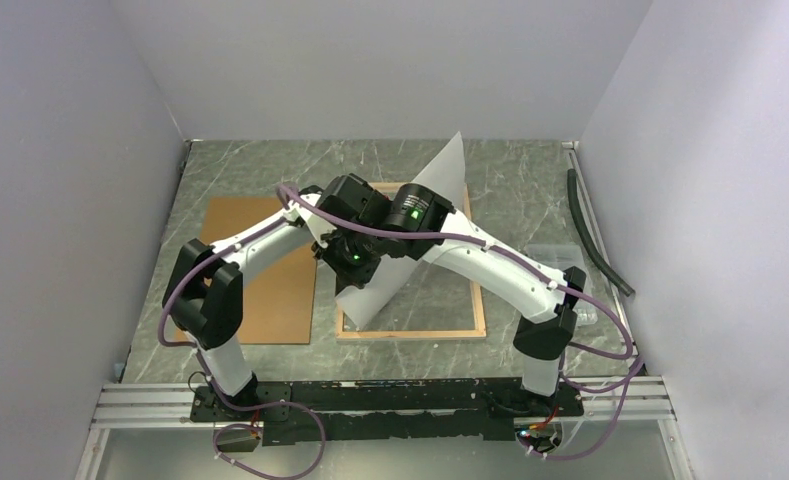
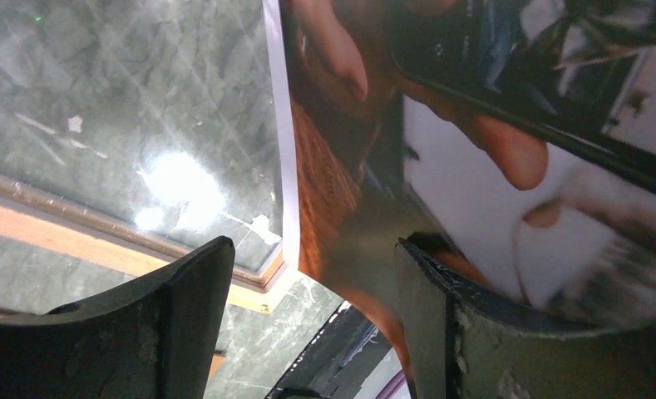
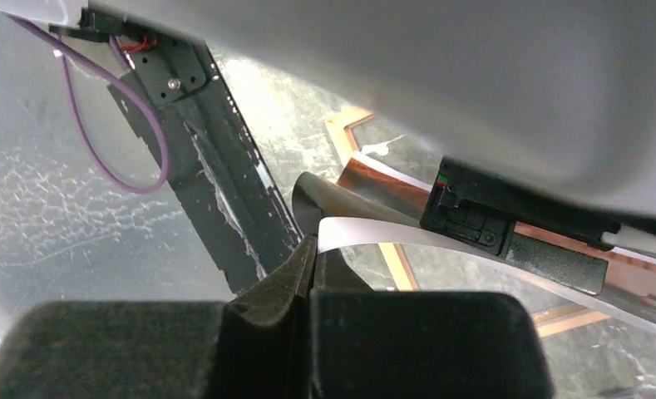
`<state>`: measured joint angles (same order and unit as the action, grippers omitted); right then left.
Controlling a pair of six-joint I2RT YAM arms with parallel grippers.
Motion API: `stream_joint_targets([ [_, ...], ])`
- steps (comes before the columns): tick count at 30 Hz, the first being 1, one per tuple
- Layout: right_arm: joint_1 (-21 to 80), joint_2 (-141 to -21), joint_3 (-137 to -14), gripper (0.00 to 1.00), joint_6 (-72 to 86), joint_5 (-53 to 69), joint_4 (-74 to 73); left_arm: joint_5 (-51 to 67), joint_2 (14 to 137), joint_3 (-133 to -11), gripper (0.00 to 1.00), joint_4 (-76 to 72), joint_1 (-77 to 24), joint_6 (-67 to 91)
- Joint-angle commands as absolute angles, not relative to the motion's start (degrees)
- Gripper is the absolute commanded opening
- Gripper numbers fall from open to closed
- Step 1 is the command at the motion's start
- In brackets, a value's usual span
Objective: Put the photo into the frame
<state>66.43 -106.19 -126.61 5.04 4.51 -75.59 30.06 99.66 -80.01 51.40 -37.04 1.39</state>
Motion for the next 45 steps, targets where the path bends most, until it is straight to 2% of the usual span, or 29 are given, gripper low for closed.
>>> stream_joint_targets([
  [1, 64.8, -108.5, -125.2, 0.00, 4.1, 3.3, -71.5, 25.2, 95.5, -82.1, 0.76, 51.0, -38.2, 4.0],
  [7, 64.3, -110.8, -125.1, 0.00, 4.0, 2.9, -71.9, 12.6, 93.2, -80.0, 0.75, 49.2, -30.2, 8.1],
  [14, 62.9, -117.7, -129.5, 0.00, 1.4, 3.2, -70.5, 12.3, 89.6, -75.5, 0.76, 49.1, -22.7, 8.0],
  [25, 58.7, -124.6, -135.0, 0.00, -2.7, 13.3, -69.1, 7.5, 84.6, -71.2, 0.75, 49.5, -15.4, 6.6],
  [32, 58.7, -127.5, -131.7, 0.00, -0.1, 15.5, -66.3, 0.4, 82.5, -70.9, 0.75, 49.0, -11.8, 4.6],
  [36, 58.7, -129.5, -131.4, 0.00, 2.6, 18.5, -64.6, 0.2, 81.4, -71.0, 0.75, 48.1, -8.2, 3.7],
  [41, 59.4, -127.1, -124.1, 0.00, 4.4, 19.9, -60.5, -1.2, 81.1, -71.0, 0.76, 48.1, -5.3, 2.2],
  [45, 59.6, -128.0, -124.9, 0.00, 5.3, 20.6, -60.5, 0.8, 81.2, -71.9, 0.76, 48.2, -1.0, 1.4],
])
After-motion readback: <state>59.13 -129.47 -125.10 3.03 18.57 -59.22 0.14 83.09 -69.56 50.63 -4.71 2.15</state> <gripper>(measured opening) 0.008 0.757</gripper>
